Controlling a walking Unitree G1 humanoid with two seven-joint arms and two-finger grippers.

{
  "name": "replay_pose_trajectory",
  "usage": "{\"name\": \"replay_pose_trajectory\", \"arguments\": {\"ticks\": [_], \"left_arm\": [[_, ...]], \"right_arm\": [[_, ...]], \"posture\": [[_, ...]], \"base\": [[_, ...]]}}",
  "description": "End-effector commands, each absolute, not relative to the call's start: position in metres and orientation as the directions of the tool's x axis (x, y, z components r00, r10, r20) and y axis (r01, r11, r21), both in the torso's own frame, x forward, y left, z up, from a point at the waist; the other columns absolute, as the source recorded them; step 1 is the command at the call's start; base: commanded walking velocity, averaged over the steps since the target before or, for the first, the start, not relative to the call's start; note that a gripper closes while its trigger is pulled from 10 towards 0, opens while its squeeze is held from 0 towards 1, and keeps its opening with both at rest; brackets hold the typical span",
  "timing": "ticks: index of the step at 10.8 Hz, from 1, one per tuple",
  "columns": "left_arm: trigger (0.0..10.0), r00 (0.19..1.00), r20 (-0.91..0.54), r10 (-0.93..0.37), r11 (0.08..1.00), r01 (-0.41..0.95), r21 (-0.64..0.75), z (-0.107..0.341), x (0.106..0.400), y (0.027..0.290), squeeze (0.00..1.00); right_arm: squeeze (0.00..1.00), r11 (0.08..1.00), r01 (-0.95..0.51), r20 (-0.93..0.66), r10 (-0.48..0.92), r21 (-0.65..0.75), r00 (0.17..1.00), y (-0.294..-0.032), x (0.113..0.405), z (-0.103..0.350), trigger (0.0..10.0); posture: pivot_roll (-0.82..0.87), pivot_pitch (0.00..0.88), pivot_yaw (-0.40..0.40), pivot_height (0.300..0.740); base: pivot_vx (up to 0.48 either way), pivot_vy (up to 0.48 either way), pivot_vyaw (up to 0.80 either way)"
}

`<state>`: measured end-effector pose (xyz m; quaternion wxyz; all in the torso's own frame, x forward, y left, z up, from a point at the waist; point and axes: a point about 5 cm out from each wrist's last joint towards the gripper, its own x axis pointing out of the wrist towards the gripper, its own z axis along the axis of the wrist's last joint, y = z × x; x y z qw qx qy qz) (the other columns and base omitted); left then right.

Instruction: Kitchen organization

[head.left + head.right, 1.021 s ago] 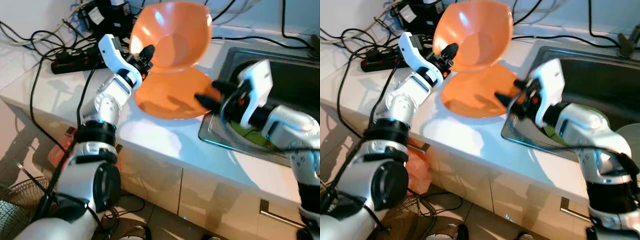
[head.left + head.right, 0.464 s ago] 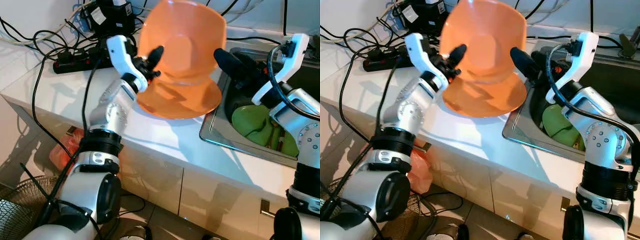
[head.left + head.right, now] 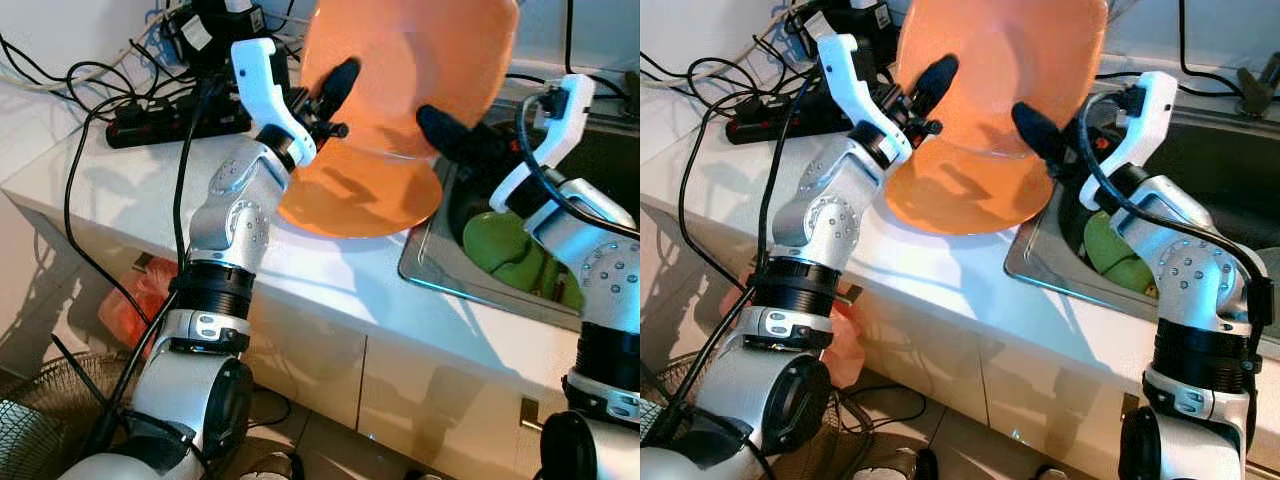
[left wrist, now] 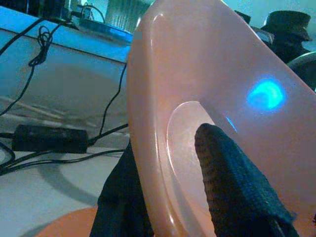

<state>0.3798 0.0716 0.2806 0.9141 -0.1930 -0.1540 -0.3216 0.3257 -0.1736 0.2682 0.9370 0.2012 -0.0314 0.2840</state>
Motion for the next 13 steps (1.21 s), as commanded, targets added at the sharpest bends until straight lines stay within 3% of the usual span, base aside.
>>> {"name": "replay_pose_trajectory", "arguments": {"ticks": [1,9,13], "left_arm": [[0.0,0.733,0.435,-0.523,0.723,0.652,-0.229,0.289,0.378,0.074,0.00],[0.0,0.733,0.435,-0.523,0.723,0.652,-0.229,0.289,0.378,0.074,0.00],[0.0,0.709,0.407,-0.576,0.705,0.683,-0.191,0.273,0.369,0.068,0.00]], "right_arm": [[0.00,0.756,-0.552,0.187,0.522,0.350,0.832,-0.171,0.327,0.274,10.0],[0.00,0.756,-0.552,0.187,0.522,0.350,0.832,-0.171,0.327,0.274,10.0],[0.00,0.794,-0.446,0.154,0.422,0.414,0.893,-0.170,0.346,0.283,10.0]], "posture": [[0.07,0.098,0.125,0.740],[0.07,0.098,0.125,0.740],[0.07,0.100,0.114,0.740]], "base": [[0.000,0.000,0.00],[0.000,0.000,0.00],[0.000,0.000,0.00]]}}
